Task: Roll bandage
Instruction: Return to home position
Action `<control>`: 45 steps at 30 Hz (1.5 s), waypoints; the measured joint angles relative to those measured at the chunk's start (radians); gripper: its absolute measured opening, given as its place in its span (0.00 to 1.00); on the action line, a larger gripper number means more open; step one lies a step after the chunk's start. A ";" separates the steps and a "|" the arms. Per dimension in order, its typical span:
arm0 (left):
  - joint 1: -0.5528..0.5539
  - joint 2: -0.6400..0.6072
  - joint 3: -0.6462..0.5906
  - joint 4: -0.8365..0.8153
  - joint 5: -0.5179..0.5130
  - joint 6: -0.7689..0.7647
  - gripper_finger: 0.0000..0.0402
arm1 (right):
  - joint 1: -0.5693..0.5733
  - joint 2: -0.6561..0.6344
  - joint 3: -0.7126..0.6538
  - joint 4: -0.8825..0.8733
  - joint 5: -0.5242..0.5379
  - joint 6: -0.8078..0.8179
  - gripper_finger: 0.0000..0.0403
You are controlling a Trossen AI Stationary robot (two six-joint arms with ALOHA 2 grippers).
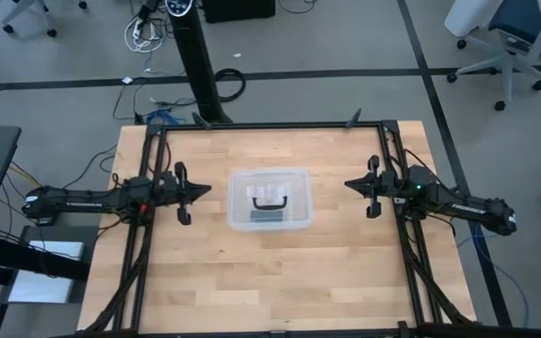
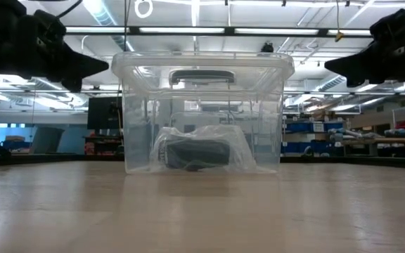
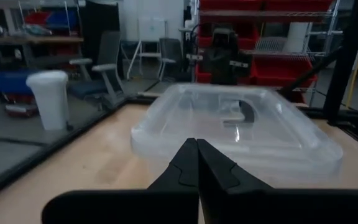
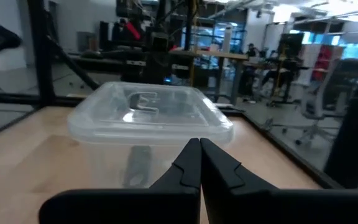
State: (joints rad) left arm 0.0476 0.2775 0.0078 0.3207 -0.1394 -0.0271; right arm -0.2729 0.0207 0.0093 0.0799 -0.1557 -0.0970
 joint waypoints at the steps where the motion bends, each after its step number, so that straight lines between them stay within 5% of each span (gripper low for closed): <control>1: 0.000 0.000 0.000 -0.017 -0.001 -0.016 0.00 | 0.000 -0.006 0.000 -0.010 0.017 -0.013 0.00; 7: 0.000 0.000 0.000 -0.167 -0.050 -0.054 0.00 | 0.000 -0.017 0.000 -0.046 0.064 -0.029 0.00; 12: 0.000 -0.019 0.000 -0.123 -0.026 0.035 0.00 | 0.000 -0.017 0.015 -0.092 0.055 -0.001 0.00; 15: -0.001 -0.091 0.000 -0.119 0.061 0.072 0.00 | 0.000 -0.017 0.031 -0.138 0.049 0.014 0.00; 20: 0.000 -0.274 0.000 -0.304 0.053 0.042 0.00 | 0.000 -0.017 0.039 -0.160 0.028 0.029 0.00; 23: -0.003 -0.277 0.011 -0.332 0.106 0.043 0.00 | 0.000 -0.017 0.039 -0.160 0.028 0.028 0.00; 45: -0.002 -0.269 0.000 -0.277 0.031 -0.057 0.00 | -0.001 0.006 0.038 -0.161 0.076 -0.036 0.01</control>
State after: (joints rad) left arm 0.0459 0.0086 0.0074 0.0435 -0.1081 -0.0841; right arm -0.2737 0.0269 0.0475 -0.0813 -0.0799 -0.1329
